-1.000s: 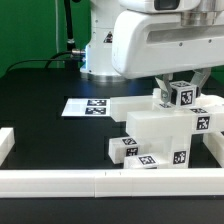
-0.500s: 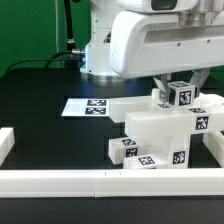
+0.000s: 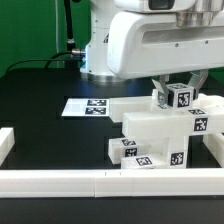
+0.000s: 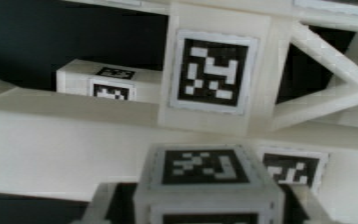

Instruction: Assemble chair

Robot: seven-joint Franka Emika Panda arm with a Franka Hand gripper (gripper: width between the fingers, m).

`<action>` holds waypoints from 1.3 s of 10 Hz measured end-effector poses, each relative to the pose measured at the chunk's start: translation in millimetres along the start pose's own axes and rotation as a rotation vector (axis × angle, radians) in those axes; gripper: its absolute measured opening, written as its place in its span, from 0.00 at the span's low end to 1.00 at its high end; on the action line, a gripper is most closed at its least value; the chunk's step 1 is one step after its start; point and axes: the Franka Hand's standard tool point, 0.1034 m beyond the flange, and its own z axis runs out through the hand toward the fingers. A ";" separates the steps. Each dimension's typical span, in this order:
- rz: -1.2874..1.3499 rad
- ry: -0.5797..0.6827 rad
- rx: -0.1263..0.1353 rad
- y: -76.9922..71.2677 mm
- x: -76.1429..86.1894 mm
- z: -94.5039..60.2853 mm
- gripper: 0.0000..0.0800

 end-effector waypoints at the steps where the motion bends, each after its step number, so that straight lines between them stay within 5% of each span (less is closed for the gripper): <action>1: 0.000 0.000 0.000 0.1 0.1 -0.2 0.33; 7: 0.046 0.001 0.001 0.1 0.1 0.0 0.33; 13: 0.679 0.029 0.033 1.2 1.6 0.5 0.33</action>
Offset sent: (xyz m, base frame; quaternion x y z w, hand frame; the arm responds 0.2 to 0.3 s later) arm 0.0000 0.0000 0.0000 0.0000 0.0000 0.0000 1.0000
